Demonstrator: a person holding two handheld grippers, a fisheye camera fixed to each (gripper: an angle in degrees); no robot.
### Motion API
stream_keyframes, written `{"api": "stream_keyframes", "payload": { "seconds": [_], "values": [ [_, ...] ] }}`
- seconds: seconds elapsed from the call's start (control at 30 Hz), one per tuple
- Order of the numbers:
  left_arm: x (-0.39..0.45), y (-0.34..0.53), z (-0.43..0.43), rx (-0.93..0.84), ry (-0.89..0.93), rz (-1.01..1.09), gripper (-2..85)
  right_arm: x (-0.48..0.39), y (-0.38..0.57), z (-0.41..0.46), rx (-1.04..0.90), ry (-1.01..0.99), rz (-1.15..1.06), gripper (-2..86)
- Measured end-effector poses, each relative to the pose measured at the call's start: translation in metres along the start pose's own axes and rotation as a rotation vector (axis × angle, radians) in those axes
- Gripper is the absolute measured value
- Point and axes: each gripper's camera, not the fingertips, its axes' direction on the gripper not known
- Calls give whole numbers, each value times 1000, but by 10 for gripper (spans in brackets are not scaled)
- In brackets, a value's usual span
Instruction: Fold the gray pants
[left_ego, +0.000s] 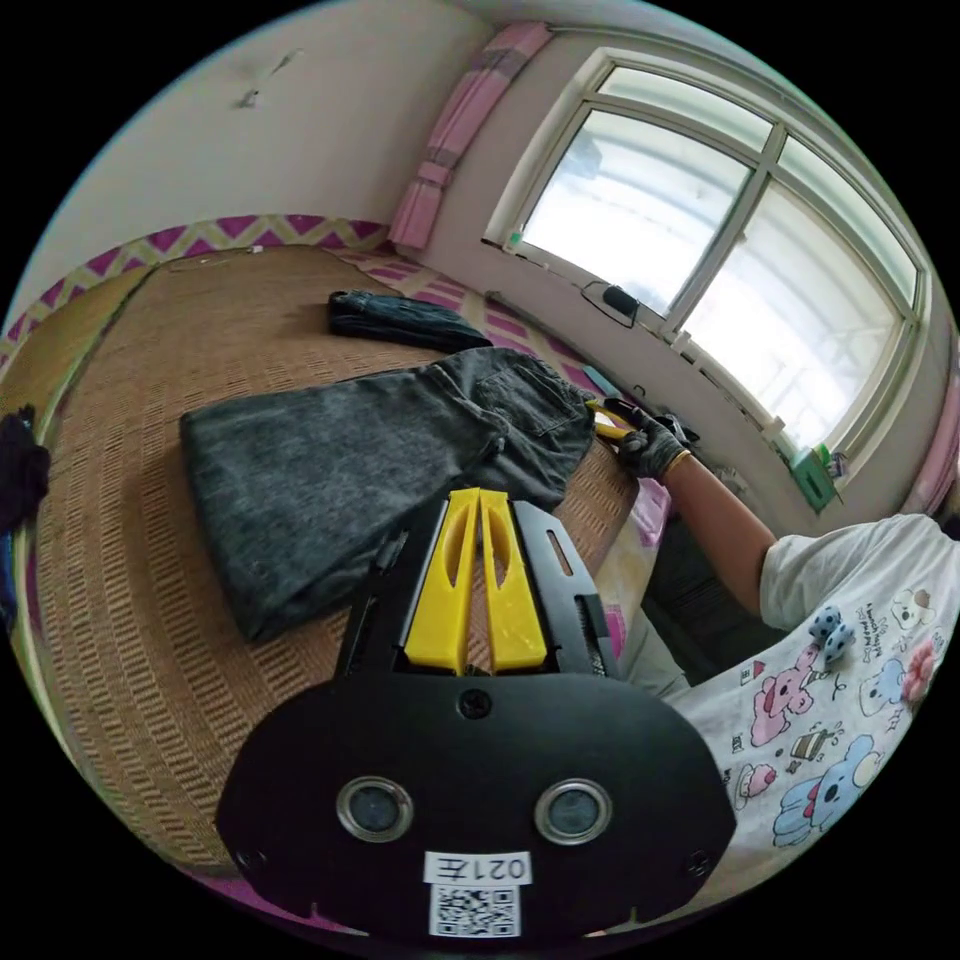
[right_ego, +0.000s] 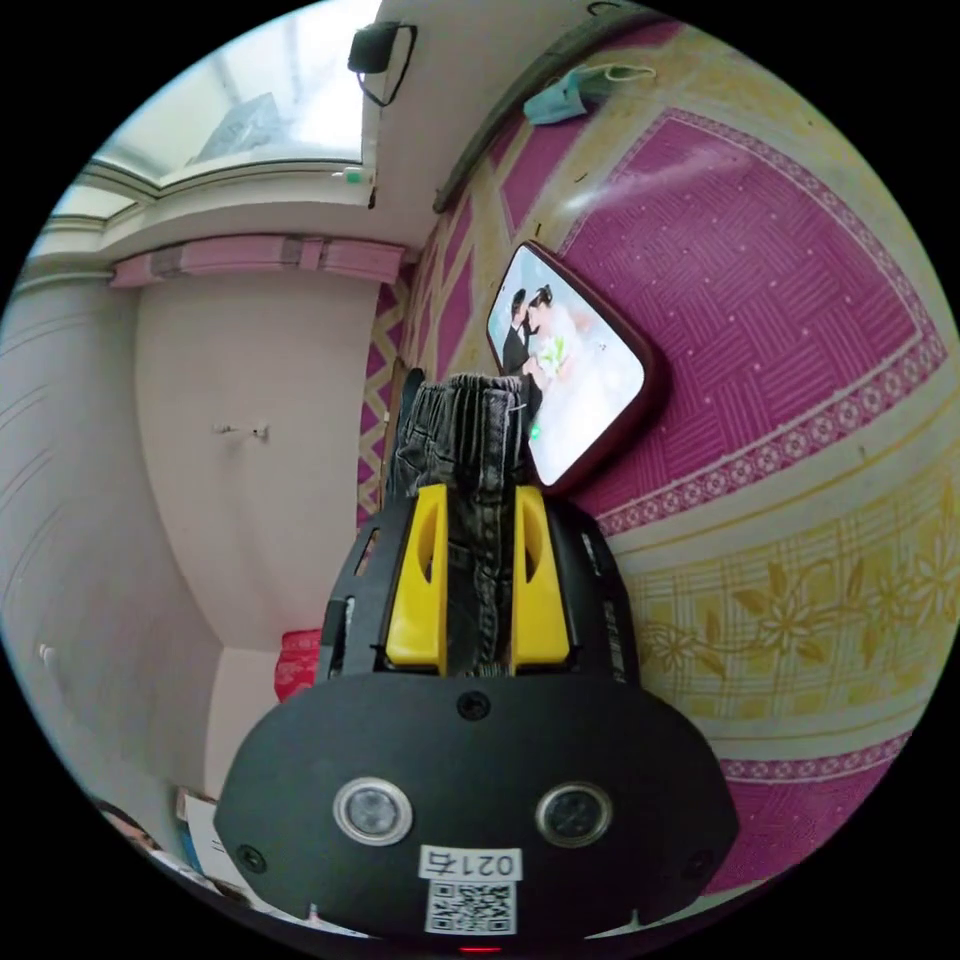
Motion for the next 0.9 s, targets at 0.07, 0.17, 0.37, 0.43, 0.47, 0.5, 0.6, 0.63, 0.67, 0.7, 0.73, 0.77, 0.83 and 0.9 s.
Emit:
{"api": "stream_keyframes", "payload": {
  "seconds": [0.07,0.17,0.37,0.43,0.47,0.5,0.6,0.63,0.67,0.7,0.73,0.77,0.83,0.9],
  "values": [
    [-7,10,-17,3,-14,-12,-10,-7,9,10,-7,-19,-3,86],
    [-18,24,-43,12,-27,-32,-10,-17,28,14,16,-41,-9,64],
    [-35,43,-93,46,-56,-65,-10,-121,92,14,82,48,-261,50],
    [-40,48,-107,60,-67,-71,-10,-184,126,20,92,111,-455,48],
    [-44,53,-115,69,-69,-80,-10,-233,156,29,95,171,-611,48],
    [-48,57,-122,74,-69,-91,-10,-257,173,35,95,200,-693,48],
    [-57,68,-138,85,-65,-110,-10,-366,274,80,70,321,-1079,49],
    [-59,70,-141,87,-64,-114,-10,-398,320,103,56,359,-1218,49],
    [-63,74,-148,91,-64,-124,-10,-425,369,128,38,392,-1355,49],
    [-68,78,-154,101,-67,-137,-10,-435,394,142,27,407,-1421,48],
    [-70,81,-158,106,-68,-145,-10,-450,445,171,-4,437,-1552,48],
    [-74,85,-164,114,-68,-162,-10,-457,497,201,-40,469,-1677,48],
    [-81,91,-174,127,-64,-189,-10,-451,570,245,-83,498,-1838,48],
    [-88,99,-186,136,-71,-216,-10,-432,632,290,-154,528,-1961,48]
  ]
}}
